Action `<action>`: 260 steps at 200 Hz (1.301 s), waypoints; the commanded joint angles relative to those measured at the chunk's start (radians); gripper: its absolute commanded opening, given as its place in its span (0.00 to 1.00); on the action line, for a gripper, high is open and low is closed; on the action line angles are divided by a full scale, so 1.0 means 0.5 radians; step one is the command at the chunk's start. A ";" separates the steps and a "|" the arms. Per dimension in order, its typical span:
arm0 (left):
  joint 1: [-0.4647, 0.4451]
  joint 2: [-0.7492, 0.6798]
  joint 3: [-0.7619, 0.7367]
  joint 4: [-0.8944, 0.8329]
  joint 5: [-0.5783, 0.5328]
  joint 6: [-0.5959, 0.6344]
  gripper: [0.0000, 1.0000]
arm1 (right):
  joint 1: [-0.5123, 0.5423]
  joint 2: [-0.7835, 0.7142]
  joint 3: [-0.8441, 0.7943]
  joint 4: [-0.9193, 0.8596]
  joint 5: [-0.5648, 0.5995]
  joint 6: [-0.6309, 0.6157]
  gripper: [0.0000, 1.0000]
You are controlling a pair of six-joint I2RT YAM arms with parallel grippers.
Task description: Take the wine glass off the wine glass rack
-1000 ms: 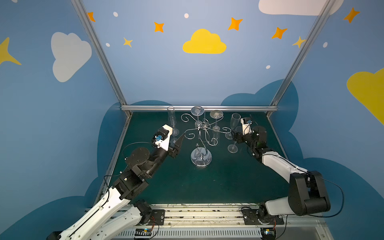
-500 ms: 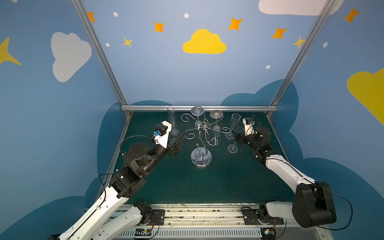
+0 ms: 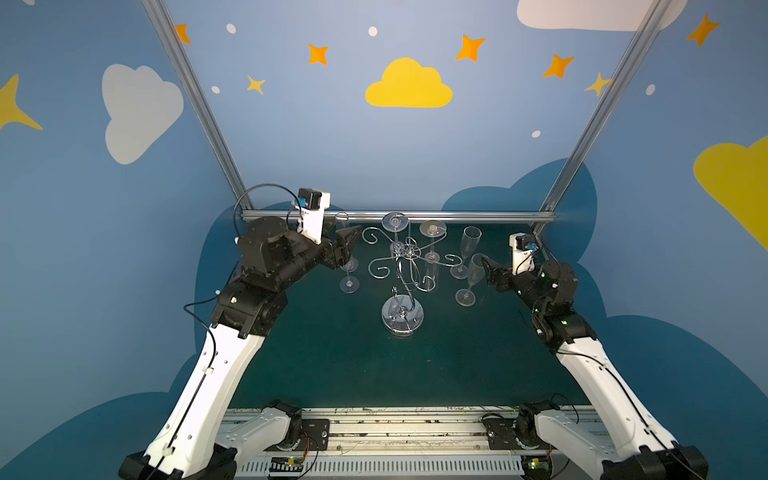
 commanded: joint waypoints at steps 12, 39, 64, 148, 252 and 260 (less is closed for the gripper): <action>0.281 0.270 0.218 -0.127 0.655 -0.353 0.68 | -0.008 -0.248 0.059 -0.263 0.005 0.100 0.84; 0.474 0.577 0.335 0.088 1.148 -0.758 0.66 | -0.008 -0.390 0.150 -0.527 -0.067 0.171 0.84; 0.484 0.854 0.507 0.158 1.383 -0.912 0.66 | -0.006 -0.493 0.198 -0.674 -0.162 0.230 0.84; 0.377 1.421 0.913 -0.038 1.629 -0.850 0.57 | -0.003 -0.597 0.381 -1.041 -0.197 0.271 0.84; 0.255 1.640 0.987 -0.246 1.629 -0.694 0.51 | -0.003 -0.585 0.413 -1.117 -0.174 0.247 0.84; 0.250 1.649 0.990 -0.244 1.636 -0.699 0.50 | -0.002 -0.584 0.407 -1.116 -0.177 0.246 0.84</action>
